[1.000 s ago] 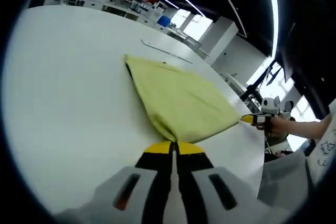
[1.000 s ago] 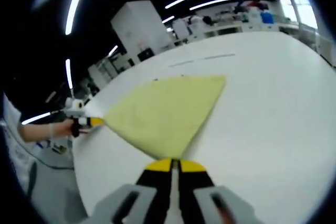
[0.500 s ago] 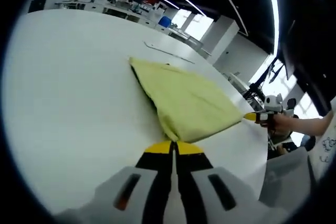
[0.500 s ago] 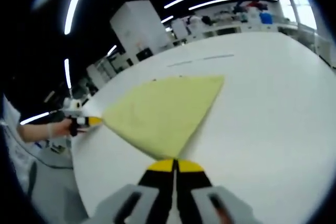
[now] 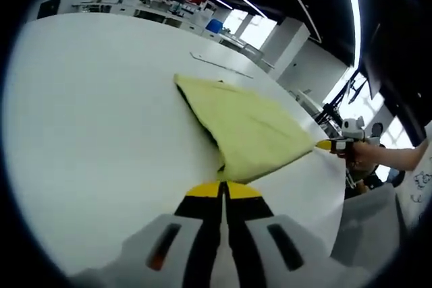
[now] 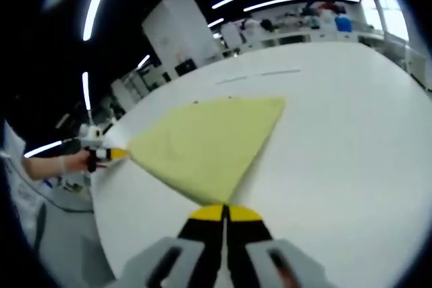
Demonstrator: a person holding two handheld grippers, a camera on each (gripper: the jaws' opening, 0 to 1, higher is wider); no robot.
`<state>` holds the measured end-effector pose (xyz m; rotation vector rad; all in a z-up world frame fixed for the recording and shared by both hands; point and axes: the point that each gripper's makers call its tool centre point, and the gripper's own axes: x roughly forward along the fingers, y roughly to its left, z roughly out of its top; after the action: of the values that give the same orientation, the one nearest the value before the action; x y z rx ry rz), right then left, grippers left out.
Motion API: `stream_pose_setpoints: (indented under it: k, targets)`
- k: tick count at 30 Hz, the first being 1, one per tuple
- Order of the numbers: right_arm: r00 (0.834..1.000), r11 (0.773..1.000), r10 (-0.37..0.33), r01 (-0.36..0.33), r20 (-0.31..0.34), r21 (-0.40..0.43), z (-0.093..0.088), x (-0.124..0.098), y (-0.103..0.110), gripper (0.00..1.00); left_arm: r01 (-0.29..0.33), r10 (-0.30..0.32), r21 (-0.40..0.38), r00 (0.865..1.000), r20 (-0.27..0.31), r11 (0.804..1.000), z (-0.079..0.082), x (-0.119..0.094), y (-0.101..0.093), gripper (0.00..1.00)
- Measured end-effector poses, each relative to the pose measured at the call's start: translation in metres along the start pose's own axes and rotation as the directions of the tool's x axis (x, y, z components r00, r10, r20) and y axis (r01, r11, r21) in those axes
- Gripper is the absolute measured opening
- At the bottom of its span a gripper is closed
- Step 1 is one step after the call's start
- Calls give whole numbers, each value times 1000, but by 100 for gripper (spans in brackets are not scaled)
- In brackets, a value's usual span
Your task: Fold the garment on the visible template until the final outline fits inside the template.
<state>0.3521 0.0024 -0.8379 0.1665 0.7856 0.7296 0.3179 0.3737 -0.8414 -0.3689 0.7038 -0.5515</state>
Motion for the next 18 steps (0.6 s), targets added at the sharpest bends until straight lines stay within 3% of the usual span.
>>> stream_pose_setpoints:
  k: [9,18]
  targets:
    - [1000,1000,16,-16,-24,10,-17,-11,10,0,5,-5,-3,1000,-27,1000,-19,-10,-4,0]
    - [998,1000,27,-27,-62,0,-38,-25,22,0,18,-18,-14,999,-38,1000,-36,-29,-20,0]
